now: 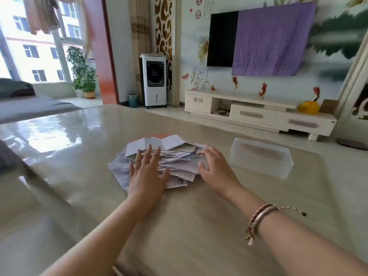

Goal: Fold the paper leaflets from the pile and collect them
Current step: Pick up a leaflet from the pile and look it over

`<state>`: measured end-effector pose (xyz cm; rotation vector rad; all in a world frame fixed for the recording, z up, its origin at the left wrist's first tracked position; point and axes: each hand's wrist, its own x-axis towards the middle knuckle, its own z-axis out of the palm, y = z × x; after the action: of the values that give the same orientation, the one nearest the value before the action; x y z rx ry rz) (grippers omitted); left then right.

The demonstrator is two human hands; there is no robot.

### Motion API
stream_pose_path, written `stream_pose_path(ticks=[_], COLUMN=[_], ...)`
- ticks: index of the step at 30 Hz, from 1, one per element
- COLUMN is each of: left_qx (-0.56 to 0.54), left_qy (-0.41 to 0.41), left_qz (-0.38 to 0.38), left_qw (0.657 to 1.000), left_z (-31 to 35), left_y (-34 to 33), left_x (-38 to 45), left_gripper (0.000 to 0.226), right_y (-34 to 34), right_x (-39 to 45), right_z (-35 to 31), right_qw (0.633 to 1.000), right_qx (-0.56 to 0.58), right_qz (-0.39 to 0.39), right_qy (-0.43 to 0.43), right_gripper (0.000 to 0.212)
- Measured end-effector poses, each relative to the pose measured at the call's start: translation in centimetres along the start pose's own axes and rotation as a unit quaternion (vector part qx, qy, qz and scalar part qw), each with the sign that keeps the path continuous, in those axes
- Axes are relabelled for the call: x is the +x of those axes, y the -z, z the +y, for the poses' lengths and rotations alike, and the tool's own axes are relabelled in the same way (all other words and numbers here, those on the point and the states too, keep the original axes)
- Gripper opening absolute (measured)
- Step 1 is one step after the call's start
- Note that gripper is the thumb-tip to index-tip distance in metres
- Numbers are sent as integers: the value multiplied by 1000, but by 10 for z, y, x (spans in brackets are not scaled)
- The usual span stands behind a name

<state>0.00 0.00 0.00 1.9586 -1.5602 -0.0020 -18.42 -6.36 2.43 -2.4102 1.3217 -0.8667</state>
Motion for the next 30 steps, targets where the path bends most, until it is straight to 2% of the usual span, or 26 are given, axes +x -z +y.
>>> stream_pose_path(ticks=[2, 6, 9, 12, 13, 16, 19, 22, 26, 30], left_qx=[-6, -34, 11, 38, 42, 43, 29, 20, 6, -6], left_qy=[29, 65, 57, 55, 55, 53, 37, 13, -16, -47], left_qz=[12, -24, -47, -64, -65, -57, -35, -17, 0, 29], left_qw=[999, 997, 997, 996, 995, 996, 998, 1000, 1000, 998], left_z=[-12, -25, -25, -24, -24, -22, -20, -17, -16, -14], left_y=[-4, -15, -19, -20, -20, -16, -14, -13, -13, -9], left_x=[10, 20, 22, 21, 20, 19, 17, 16, 14, 10], left_gripper=[66, 65, 62, 62, 61, 60, 56, 55, 52, 51], right_y=[-12, -33, -42, -51, -54, -56, -53, -44, -34, -23], right_x=[25, 73, 98, 108, 106, 96, 86, 79, 71, 54], right_z=[-4, -20, -21, -17, -15, -10, -9, -12, -16, -21], right_qw=[1000, 1000, 992, 978, 979, 988, 994, 997, 998, 995], right_qx=[14, -18, -86, -99, -100, -94, -37, 19, 31, 73], right_qz=[17, 0, -56, -114, -105, -10, 56, 43, 2, 52], right_qy=[2, 11, -67, -142, -146, -120, -85, -59, -62, -47], right_gripper=[33, 41, 53, 63, 64, 55, 46, 46, 39, 36])
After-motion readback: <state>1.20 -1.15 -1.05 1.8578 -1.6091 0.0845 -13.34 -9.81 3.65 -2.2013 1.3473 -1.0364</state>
